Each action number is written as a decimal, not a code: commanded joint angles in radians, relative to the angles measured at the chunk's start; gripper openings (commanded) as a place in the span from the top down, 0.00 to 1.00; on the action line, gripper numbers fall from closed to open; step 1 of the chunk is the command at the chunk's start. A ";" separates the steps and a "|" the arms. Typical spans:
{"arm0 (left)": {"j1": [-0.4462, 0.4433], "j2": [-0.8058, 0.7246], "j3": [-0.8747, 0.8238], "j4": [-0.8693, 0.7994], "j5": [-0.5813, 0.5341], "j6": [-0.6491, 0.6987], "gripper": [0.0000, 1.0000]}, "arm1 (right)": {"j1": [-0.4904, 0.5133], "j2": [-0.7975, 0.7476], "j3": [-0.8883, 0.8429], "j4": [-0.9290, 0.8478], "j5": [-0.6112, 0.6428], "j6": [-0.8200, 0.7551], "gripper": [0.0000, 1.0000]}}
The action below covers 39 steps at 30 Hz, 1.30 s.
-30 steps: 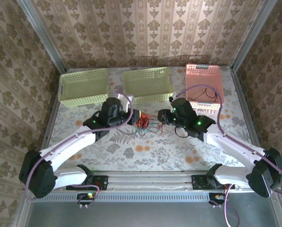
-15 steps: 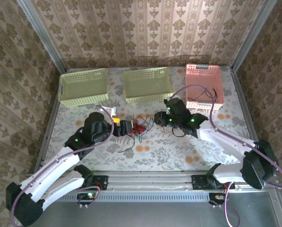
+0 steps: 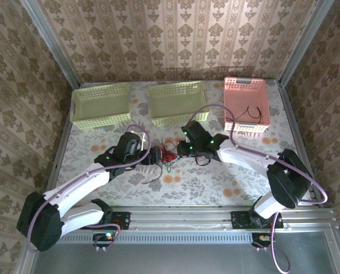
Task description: Untangle the cables
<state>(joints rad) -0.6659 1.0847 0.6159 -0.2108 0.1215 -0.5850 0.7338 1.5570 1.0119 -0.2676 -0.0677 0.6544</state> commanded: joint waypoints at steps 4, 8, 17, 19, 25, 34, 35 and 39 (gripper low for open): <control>0.008 0.094 -0.031 0.055 -0.016 -0.050 0.29 | -0.013 0.083 0.114 -0.052 0.071 -0.067 0.64; 0.008 0.121 -0.025 0.039 -0.026 -0.049 0.28 | -0.053 0.156 0.159 -0.059 0.031 -0.071 0.76; 0.012 0.115 -0.066 0.054 -0.043 -0.052 0.28 | -0.065 0.227 0.152 -0.083 -0.071 -0.060 0.76; 0.015 0.116 -0.081 0.076 -0.035 -0.052 0.28 | -0.065 0.236 0.133 -0.071 -0.093 -0.055 0.73; 0.016 0.125 -0.112 0.106 -0.032 -0.059 0.28 | -0.060 0.251 0.118 -0.053 -0.142 -0.039 0.77; 0.021 0.129 -0.136 0.123 -0.041 -0.064 0.42 | -0.041 0.121 0.125 -0.065 -0.089 -0.048 1.00; 0.020 0.130 -0.137 0.125 -0.048 -0.066 0.45 | -0.035 0.095 0.133 -0.076 -0.080 -0.054 1.00; 0.026 0.136 -0.149 0.138 -0.064 -0.077 0.55 | -0.006 -0.019 0.184 -0.135 -0.011 -0.097 1.00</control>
<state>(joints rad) -0.6495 1.2057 0.4843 -0.0952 0.0830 -0.6514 0.7082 1.6360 1.1385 -0.3523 -0.1387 0.5968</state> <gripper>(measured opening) 0.471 0.061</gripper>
